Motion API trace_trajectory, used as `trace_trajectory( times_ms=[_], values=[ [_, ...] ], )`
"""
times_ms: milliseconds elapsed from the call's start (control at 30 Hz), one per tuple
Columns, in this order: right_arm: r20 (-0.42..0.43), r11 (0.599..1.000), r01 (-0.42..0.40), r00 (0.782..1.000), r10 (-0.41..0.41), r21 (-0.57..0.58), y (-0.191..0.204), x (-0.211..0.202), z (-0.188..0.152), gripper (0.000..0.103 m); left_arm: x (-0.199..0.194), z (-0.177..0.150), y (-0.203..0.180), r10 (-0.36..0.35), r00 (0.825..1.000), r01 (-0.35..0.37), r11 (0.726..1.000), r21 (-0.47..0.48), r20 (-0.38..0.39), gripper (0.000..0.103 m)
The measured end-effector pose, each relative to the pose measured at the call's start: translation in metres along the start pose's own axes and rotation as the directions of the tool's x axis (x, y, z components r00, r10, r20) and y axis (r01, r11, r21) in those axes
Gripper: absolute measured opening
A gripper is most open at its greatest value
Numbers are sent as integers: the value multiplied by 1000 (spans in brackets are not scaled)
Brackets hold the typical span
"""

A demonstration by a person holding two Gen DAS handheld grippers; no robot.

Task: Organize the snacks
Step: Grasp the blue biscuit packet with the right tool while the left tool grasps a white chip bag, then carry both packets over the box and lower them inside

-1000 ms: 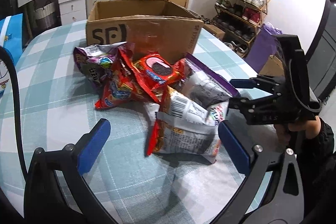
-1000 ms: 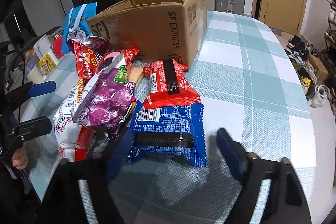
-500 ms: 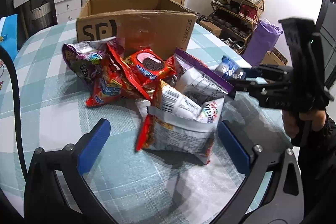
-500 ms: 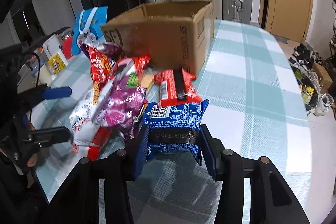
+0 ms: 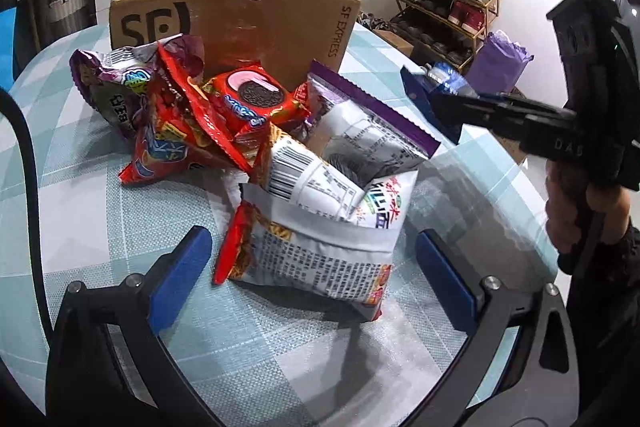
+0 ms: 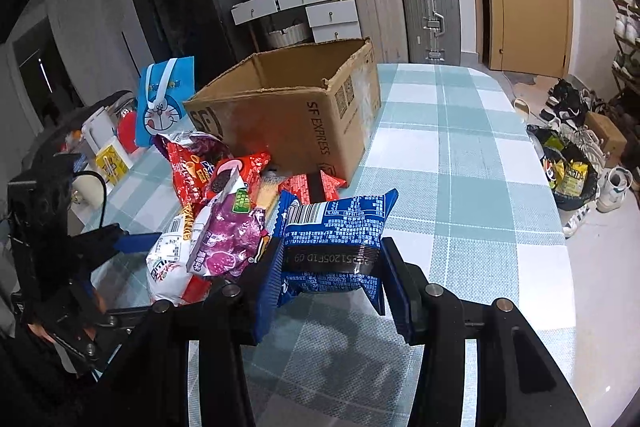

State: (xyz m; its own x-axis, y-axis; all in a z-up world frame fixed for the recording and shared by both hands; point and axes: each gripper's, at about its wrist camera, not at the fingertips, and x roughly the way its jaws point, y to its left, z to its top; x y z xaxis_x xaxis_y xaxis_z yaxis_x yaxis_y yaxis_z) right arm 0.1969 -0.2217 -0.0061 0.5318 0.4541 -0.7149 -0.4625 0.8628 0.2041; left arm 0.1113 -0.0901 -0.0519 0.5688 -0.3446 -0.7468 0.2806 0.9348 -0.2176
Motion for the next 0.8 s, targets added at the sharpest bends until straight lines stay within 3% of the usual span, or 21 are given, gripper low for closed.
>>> trace_trajectory(
  times_ms=[400, 600, 800],
  values=[
    [13, 1000, 0, 1000, 0, -1, 2, -6, 1, 48, 5, -2, -6, -52, 998, 53, 998, -22, 23, 67],
    [20, 1000, 1, 1000, -1, 2, 1, -8, 1, 48, 3, 0, -13, -77, 997, 77, 997, 12, 31, 57],
    [12, 1000, 15, 1000, -16, 8, -2, -6, 0, 48, -3, -2, -19, -93, 995, 92, 995, 40, 33, 55]
  ],
)
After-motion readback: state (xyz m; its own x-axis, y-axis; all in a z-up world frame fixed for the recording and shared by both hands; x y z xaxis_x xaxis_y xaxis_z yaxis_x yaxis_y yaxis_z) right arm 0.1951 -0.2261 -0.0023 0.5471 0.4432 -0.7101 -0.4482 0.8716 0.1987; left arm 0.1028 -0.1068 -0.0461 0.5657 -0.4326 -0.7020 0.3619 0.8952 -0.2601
